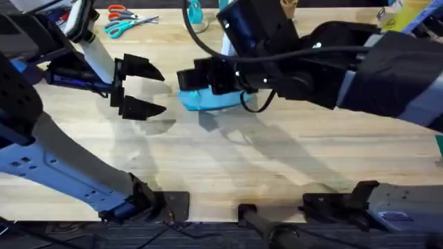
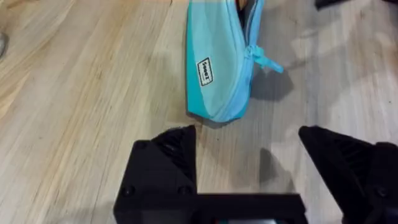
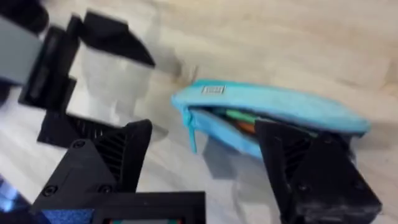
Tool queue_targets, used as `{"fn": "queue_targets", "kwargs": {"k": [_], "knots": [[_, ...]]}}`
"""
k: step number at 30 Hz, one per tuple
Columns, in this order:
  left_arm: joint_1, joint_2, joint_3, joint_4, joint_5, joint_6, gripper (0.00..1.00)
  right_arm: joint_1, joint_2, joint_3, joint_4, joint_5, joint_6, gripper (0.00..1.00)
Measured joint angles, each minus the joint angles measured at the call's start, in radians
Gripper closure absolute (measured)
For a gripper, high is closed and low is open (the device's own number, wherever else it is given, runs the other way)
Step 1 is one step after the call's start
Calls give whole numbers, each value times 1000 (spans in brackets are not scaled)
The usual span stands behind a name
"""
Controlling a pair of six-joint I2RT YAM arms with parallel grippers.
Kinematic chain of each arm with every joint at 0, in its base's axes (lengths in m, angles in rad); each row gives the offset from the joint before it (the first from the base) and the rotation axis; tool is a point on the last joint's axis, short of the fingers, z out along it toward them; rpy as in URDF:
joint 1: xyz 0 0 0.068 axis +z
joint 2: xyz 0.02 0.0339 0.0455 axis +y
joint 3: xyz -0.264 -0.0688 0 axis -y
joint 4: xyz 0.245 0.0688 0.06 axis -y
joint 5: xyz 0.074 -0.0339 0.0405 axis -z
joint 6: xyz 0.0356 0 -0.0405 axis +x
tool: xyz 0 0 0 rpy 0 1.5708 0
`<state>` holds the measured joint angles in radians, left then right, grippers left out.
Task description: Unzip the bag, pick up the pens from the table one at a time and place them inside, then zip the bag closed.
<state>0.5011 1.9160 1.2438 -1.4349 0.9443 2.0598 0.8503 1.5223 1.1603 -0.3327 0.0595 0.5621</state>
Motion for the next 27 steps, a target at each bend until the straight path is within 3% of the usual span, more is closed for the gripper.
{"fn": "queue_targets", "kwargs": {"k": [10,27], "knots": [[0,0,0,4,0,0,4,14,-8,0,-66,-109,11,4],[0,0,0,4,-3,0,5,35,38,0,-53,-165,11,4]]}}
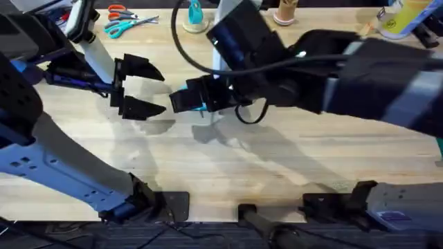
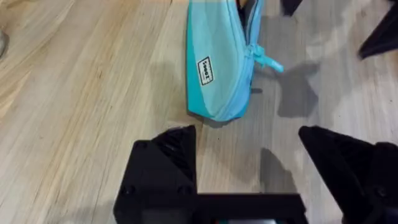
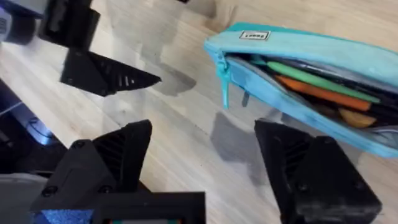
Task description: Unzip the bag, pick up the pens from the table one at a time and place them inside, then zip the bag closed.
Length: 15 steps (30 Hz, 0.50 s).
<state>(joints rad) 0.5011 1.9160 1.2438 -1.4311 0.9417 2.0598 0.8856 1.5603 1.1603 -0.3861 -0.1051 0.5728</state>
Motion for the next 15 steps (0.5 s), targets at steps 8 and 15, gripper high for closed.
{"fn": "queue_targets", "kwargs": {"k": [8,15], "knots": [[0,0,0,0,0,0,5,0,106,0,124,2,1,5],[0,0,0,0,0,0,5,0,155,0,177,5,27,4]]}}
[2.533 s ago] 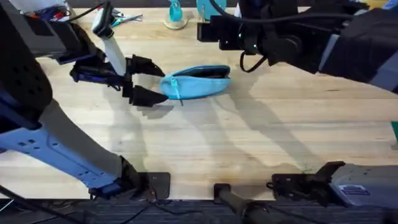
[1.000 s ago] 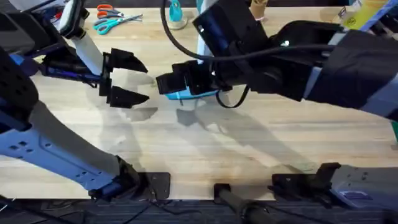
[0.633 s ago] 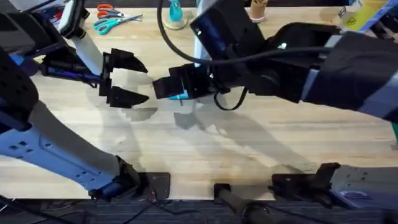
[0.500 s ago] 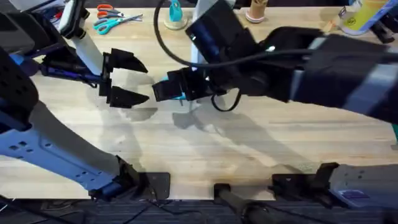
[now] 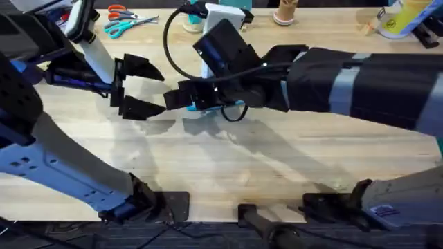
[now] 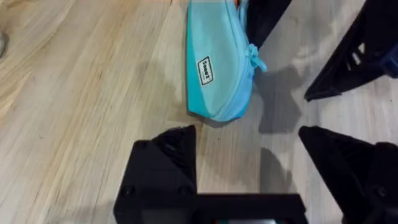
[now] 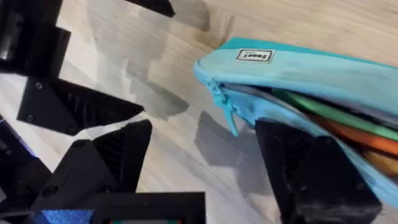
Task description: Unzip the bag, pick up the pens from the table one at a time and place them inside, then zip the bag closed.
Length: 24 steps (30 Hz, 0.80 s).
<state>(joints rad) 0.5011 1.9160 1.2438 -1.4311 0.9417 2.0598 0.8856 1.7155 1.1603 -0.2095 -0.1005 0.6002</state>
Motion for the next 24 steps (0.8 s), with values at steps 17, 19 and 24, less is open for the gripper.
{"fn": "queue_targets", "kwargs": {"k": [17,19,24], "knots": [[0,0,0,0,0,0,5,1,6,0,104,56,68,5],[0,0,0,0,0,0,6,1,8,0,120,57,81,5],[0,0,0,0,0,0,5,1,17,0,128,59,103,10]]}}
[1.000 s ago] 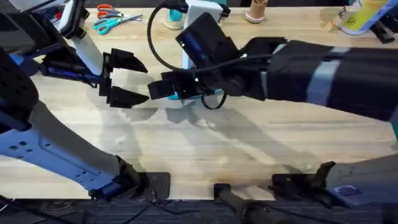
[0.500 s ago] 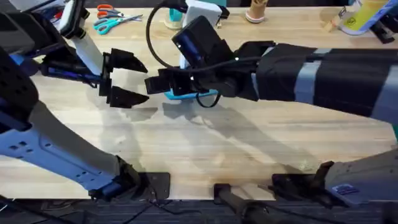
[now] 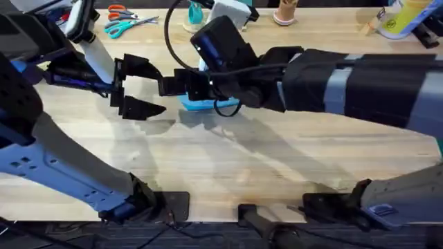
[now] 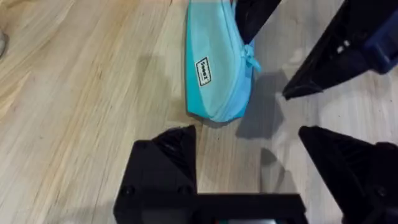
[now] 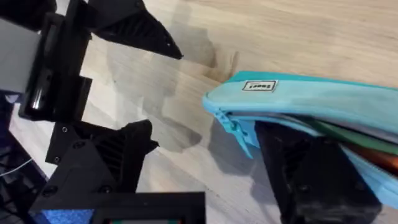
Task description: Unzip the bag, pick up the pens from the table one at a time and place them inside, then zip the bag closed.
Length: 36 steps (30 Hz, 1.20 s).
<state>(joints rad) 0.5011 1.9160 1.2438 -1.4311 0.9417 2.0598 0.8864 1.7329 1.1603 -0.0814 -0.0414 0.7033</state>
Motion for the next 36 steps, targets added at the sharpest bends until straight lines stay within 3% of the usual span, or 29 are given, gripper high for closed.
{"fn": "queue_targets", "kwargs": {"k": [14,25,36], "knots": [[0,0,0,0,0,0,5,0,38,0,28,0,51,300],[0,0,0,0,0,0,5,0,38,0,29,0,56,593],[0,0,0,0,0,0,5,0,38,0,24,26,65,715]]}}
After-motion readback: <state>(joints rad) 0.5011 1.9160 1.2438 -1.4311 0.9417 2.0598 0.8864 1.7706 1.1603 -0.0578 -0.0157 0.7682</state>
